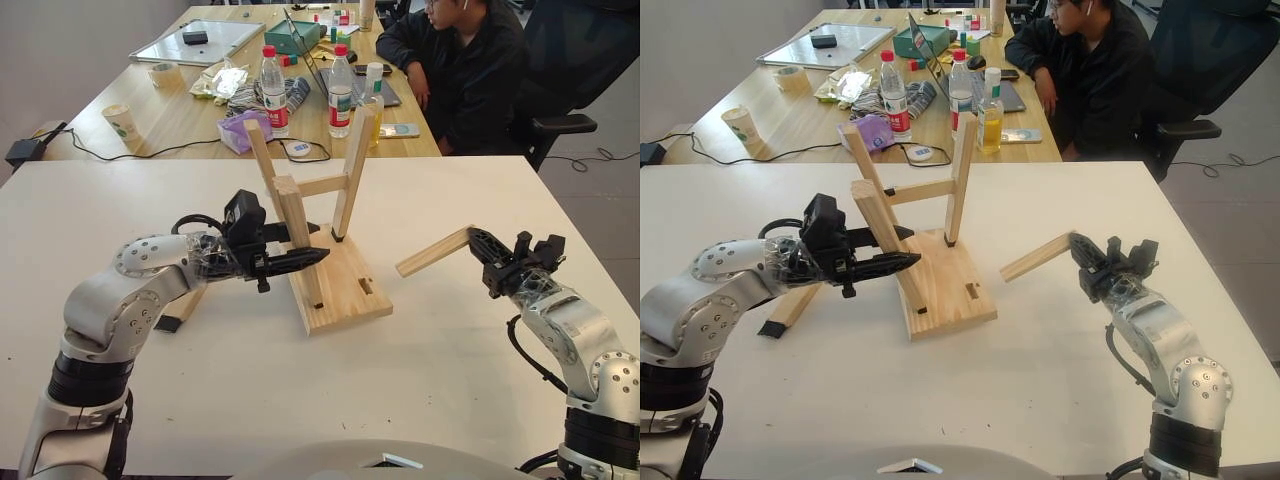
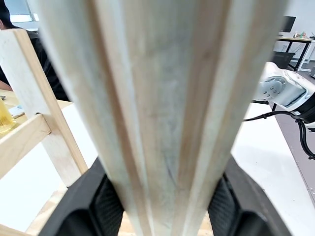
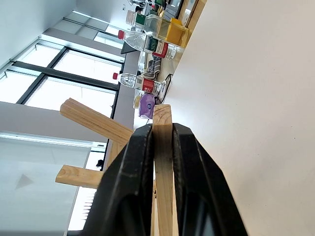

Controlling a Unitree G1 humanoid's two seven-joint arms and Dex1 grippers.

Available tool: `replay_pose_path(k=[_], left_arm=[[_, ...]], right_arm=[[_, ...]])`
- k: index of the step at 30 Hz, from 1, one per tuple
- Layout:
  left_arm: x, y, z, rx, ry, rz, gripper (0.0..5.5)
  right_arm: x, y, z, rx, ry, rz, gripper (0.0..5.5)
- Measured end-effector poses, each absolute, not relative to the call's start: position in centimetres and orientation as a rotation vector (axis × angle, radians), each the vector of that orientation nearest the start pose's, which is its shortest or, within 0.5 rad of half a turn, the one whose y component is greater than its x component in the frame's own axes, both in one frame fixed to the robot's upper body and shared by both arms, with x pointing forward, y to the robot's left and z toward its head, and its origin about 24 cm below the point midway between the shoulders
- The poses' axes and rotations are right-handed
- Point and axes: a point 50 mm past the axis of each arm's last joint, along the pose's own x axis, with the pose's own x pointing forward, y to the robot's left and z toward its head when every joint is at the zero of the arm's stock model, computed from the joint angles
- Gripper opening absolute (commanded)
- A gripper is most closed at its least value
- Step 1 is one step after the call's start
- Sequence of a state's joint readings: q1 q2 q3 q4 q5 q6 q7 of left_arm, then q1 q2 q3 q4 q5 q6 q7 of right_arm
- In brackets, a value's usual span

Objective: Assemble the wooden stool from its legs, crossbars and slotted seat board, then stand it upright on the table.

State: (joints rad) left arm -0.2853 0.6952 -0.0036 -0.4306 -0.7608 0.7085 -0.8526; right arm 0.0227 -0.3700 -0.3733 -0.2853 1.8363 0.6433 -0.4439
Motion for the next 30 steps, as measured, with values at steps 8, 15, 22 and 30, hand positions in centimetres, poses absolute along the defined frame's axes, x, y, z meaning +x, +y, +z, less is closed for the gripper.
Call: replay_pose_path(k=[8, 15, 22, 30], left_arm=[[24.3, 16.3, 15.8, -0.038, 0.284, -1.160, 2.03], [23.7, 14.8, 17.9, 0.120, 0.027, -1.264, 2.03], [23.5, 15.0, 16.8, 0.058, 0.122, -1.272, 2.03], [25.0, 16.6, 15.4, -0.193, 0.353, -1.077, 2.03]], right_arm=[[22.9, -22.4, 11.2, 1.214, 0.333, 0.120, 0.38], [22.9, -22.4, 11.1, 1.197, 0.335, 0.114, 0.38], [22.9, -22.4, 11.1, 1.190, 0.329, 0.118, 0.38], [23.0, -22.4, 11.1, 1.187, 0.327, 0.121, 0.38]])
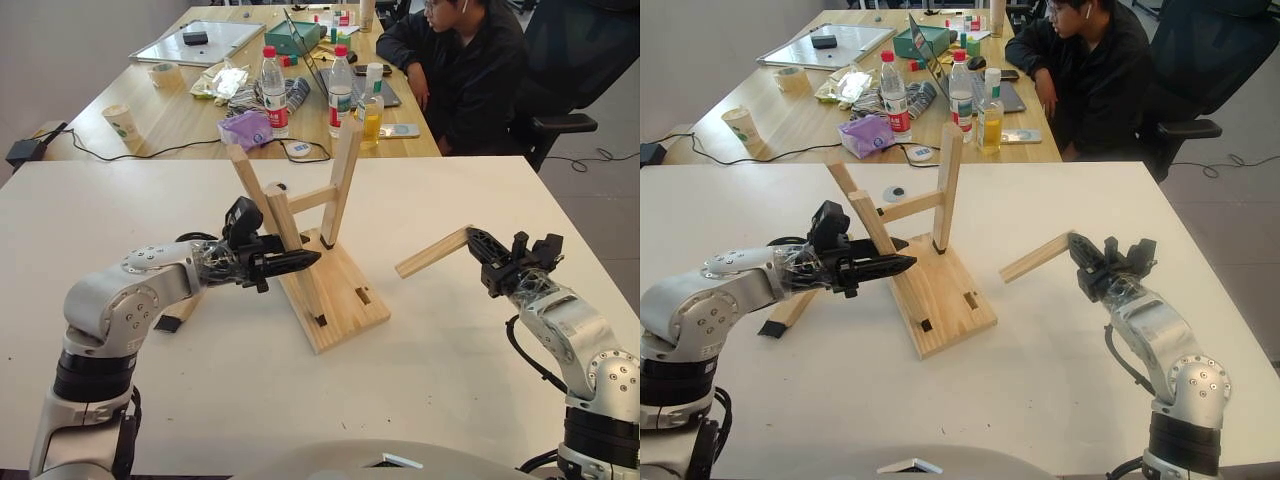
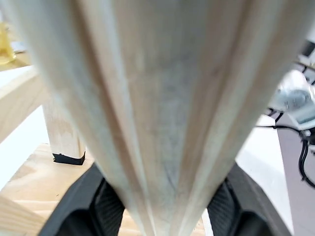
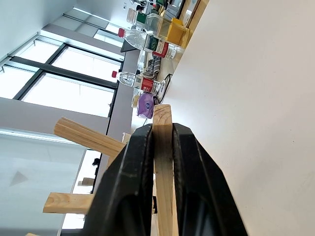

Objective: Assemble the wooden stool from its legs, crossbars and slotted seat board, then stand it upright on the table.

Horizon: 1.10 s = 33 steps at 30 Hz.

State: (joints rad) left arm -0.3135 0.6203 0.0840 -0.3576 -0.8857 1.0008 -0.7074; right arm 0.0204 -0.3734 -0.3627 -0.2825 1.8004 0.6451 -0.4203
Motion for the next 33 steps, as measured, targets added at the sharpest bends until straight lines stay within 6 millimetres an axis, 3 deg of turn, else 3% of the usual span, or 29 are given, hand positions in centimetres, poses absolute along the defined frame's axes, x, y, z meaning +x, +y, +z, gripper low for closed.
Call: replay_pose_path(k=[2, 5, 13, 14, 16, 22, 26, 30, 33], left_arm=[[24.9, 16.4, 15.8, -0.153, 0.320, -1.095, 2.02], [24.2, 15.4, 17.4, 0.063, 0.160, -1.172, 2.02], [23.2, 14.1, 17.6, 0.435, -0.027, -1.300, 2.02], [23.2, 14.1, 17.6, 0.426, -0.026, -1.302, 2.02], [23.7, 14.4, 17.3, 0.248, 0.035, -1.271, 2.02], [25.7, 15.5, 19.4, -0.132, 0.115, -1.119, 2.02], [25.6, 15.4, 18.7, -0.231, 0.218, -1.124, 2.02], [24.8, 15.7, 15.7, -0.271, 0.357, -1.088, 2.02], [25.2, 15.3, 17.6, -0.274, 0.173, -1.098, 2.02]], right_arm=[[23.0, -22.4, 11.1, 1.186, 0.326, 0.121, 0.38], [23.0, -22.4, 11.1, 1.184, 0.326, 0.123, 0.38], [23.0, -22.4, 11.1, 1.182, 0.324, 0.123, 0.38], [23.0, -22.4, 11.1, 1.181, 0.323, 0.123, 0.38], [23.0, -22.4, 11.0, 1.171, 0.319, 0.120, 0.38], [23.0, -22.4, 11.0, 1.166, 0.315, 0.123, 0.38], [23.1, -22.4, 11.1, 1.164, 0.314, 0.127, 0.38], [23.1, -22.3, 11.1, 1.158, 0.320, 0.136, 0.38], [23.2, -22.8, 11.2, 1.150, 0.313, 0.123, 0.38]])
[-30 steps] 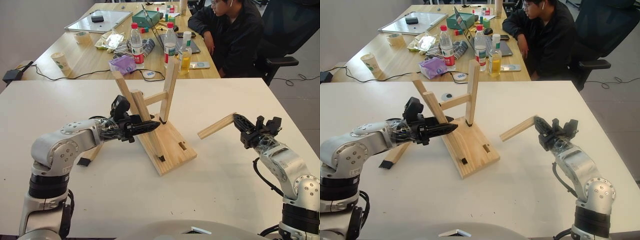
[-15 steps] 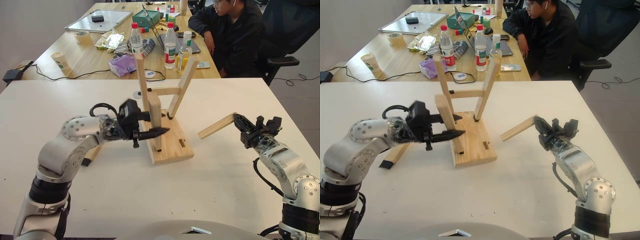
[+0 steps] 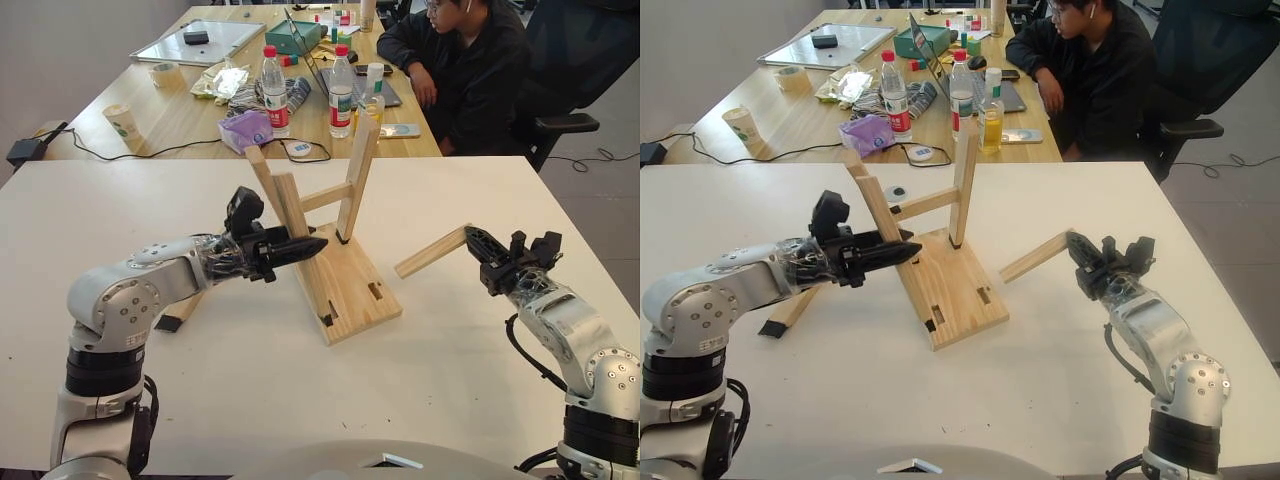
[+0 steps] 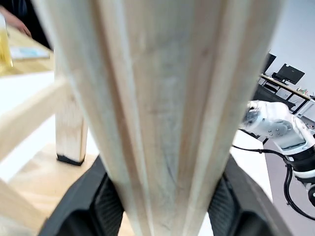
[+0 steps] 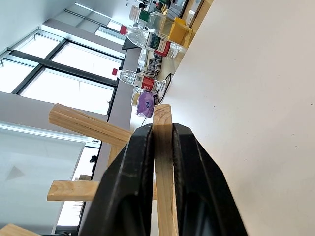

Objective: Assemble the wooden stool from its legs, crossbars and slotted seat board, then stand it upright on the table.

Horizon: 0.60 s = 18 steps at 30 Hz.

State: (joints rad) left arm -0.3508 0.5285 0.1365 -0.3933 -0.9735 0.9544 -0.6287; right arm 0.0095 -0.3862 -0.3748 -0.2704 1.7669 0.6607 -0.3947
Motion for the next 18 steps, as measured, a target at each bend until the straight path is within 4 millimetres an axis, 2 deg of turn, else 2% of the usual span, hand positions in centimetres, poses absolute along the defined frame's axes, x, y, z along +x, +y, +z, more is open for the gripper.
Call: replay_pose_path(k=[3, 5, 9, 11, 14, 16, 18], left_arm=[[25.1, 13.9, 19.4, -0.338, -0.009, -1.113, 2.02], [24.5, 12.3, 19.2, -0.338, -0.102, -1.143, 2.02], [22.4, 8.9, 14.4, -0.324, -0.125, -1.261, 2.02], [21.7, 7.7, 12.8, -0.339, -0.113, -1.307, 2.02], [20.9, 7.1, 10.2, -0.319, -0.087, -1.363, 2.02], [20.3, 7.6, 8.0, -0.295, -0.034, -1.371, 2.02], [20.0, 8.0, 7.5, -0.277, -0.059, -1.382, 2.02]], right_arm=[[23.8, -23.8, 12.0, 1.129, 0.280, 0.112, 0.38], [24.4, -24.6, 12.6, 1.105, 0.262, 0.111, 0.38], [25.9, -26.0, 13.9, 1.059, 0.240, 0.126, 0.38], [26.5, -26.0, 14.1, 1.064, 0.245, 0.146, 0.38], [26.8, -26.3, 14.0, 1.042, 0.267, 0.148, 0.38], [27.1, -26.5, 14.4, 1.024, 0.269, 0.150, 0.38], [27.2, -26.3, 14.5, 1.017, 0.278, 0.170, 0.38]])
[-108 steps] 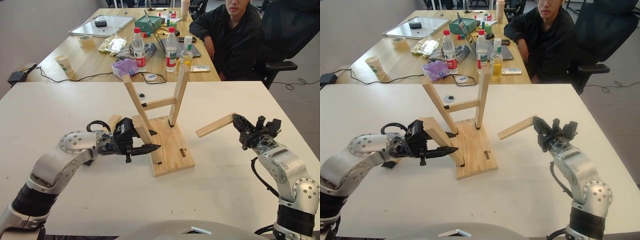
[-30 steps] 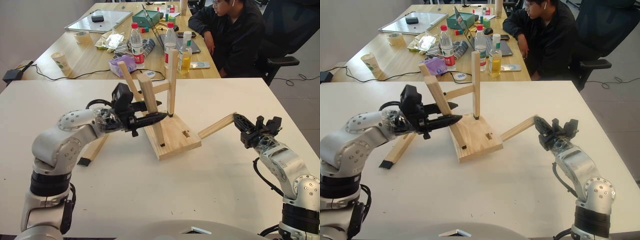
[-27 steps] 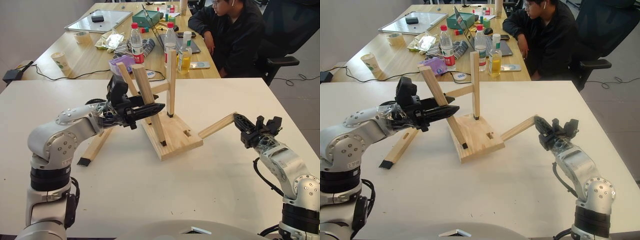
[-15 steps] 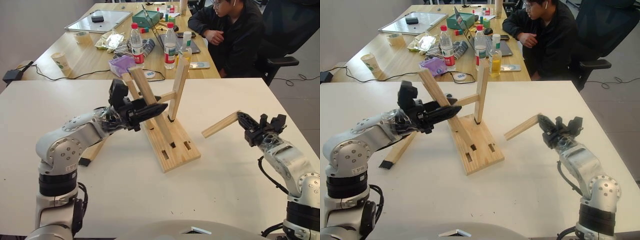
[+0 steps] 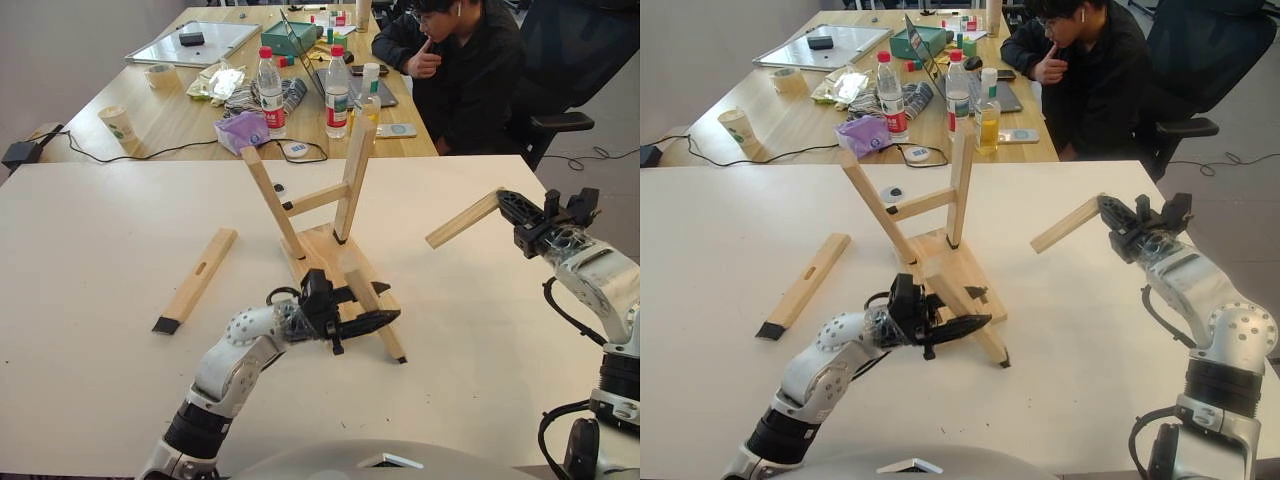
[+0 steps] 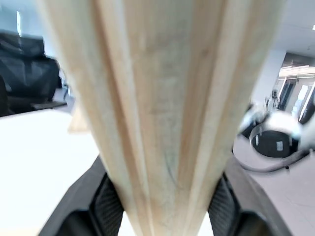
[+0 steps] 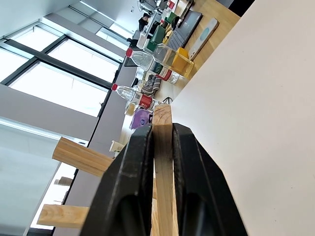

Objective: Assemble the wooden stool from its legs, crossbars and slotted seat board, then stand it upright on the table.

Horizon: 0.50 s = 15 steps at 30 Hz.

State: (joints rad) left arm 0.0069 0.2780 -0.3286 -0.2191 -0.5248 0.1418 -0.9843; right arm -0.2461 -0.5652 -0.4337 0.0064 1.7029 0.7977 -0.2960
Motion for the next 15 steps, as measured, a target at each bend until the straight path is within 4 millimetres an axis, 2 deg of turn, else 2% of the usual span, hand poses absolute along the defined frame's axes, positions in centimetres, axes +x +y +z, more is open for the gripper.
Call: replay_pose_path(k=[3, 8, 9, 10, 12, 15], left_arm=[[19.4, 9.1, 6.1, -0.228, -0.065, -1.372, 2.02], [19.1, 10.6, 5.6, -0.169, -0.100, -1.353, 2.02], [19.1, 10.9, 5.6, -0.153, -0.105, -1.353, 2.40], [19.2, 11.4, 5.6, -0.133, -0.093, -1.353, 2.55], [18.4, 13.2, 3.1, -0.095, 0.119, -1.350, 2.91], [17.7, 14.1, 2.4, -0.103, 0.229, -1.386, 3.51]], right_arm=[[27.2, -26.2, 14.4, 1.007, 0.291, 0.179, 0.38], [27.5, -26.2, 14.5, 1.005, 0.299, 0.192, 0.38], [27.5, -26.2, 14.6, 1.004, 0.296, 0.190, 0.38], [27.5, -26.3, 14.6, 1.003, 0.294, 0.188, 0.38], [27.4, -26.3, 14.7, 1.002, 0.288, 0.187, 0.38], [27.4, -26.1, 15.0, 0.991, 0.276, 0.201, 0.38]])
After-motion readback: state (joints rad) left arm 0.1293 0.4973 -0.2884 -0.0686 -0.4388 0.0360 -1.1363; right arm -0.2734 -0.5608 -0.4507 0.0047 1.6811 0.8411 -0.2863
